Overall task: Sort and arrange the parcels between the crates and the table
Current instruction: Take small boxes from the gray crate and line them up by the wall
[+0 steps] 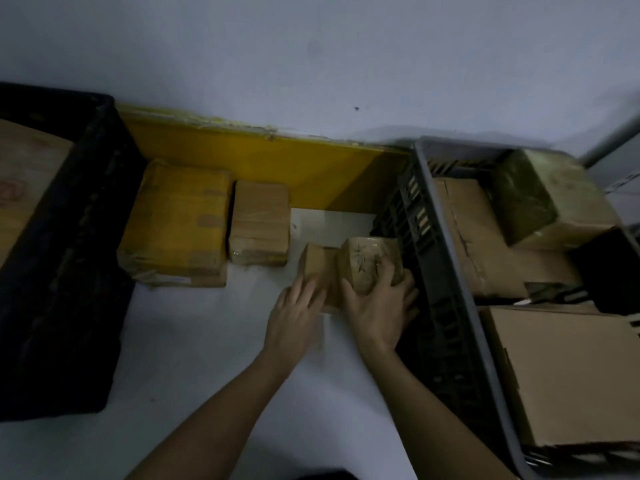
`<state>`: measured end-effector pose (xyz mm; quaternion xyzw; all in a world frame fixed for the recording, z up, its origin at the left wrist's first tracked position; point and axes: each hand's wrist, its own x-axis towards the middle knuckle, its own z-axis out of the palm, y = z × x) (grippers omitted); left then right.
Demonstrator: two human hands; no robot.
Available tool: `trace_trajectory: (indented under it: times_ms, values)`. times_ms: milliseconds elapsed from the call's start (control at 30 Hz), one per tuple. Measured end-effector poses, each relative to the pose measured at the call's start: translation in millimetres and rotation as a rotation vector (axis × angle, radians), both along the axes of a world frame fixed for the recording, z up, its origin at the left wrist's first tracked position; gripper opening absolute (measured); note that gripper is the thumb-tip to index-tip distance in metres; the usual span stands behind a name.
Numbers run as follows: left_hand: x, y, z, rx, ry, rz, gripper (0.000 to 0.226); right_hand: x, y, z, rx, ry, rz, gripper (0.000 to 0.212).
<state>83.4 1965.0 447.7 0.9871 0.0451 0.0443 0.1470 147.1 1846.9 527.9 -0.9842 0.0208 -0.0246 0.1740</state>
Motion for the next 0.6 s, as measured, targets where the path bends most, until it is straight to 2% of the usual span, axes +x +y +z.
trace_trajectory:
  times_ms: [133,300,400,500,600]
  values:
    - [20.4,14.3,6.3,0.198,0.041,0.043,0.065,0.3,-0.6,-2.9,-0.067,-0.034,0.061,0.079]
    - [41.3,22.6,10.9,0.312,0.128,0.066,0.057,11.7,2.0,-19.0,-0.078,0.013,0.035,0.076]
    - [39.1,26.2,5.0,0.26,0.167,0.063,0.061,20.0,13.4,-30.9,-0.032,0.042,0.017,0.073]
    - [36.0,31.9,7.9,0.226,0.153,0.041,0.068,36.1,25.4,-40.1,0.189,0.104,-0.001,0.067]
    - [35.4,37.7,11.8,0.152,0.147,0.021,0.071,43.1,26.3,-52.1,0.119,0.127,0.157,0.057]
